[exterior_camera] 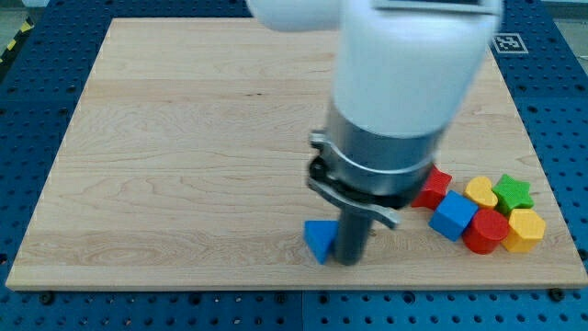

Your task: Push the yellow heart into the red star

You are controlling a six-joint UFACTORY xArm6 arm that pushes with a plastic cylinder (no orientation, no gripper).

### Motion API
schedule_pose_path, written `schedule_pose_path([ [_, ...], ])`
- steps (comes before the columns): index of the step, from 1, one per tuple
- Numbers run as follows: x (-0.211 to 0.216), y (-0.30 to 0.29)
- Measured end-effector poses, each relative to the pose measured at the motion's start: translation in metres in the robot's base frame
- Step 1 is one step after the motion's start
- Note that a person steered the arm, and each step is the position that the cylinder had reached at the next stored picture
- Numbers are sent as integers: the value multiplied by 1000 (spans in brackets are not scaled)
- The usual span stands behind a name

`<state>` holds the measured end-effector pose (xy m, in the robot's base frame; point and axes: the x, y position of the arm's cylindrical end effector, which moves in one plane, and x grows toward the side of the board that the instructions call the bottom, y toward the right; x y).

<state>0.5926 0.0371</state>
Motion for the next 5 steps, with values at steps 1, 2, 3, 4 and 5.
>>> schedule_pose_path([
  [1,-19,-46],
  [2,-32,-85],
  [3,-30,-69],
  [4,-4,0],
  [5,18,74],
])
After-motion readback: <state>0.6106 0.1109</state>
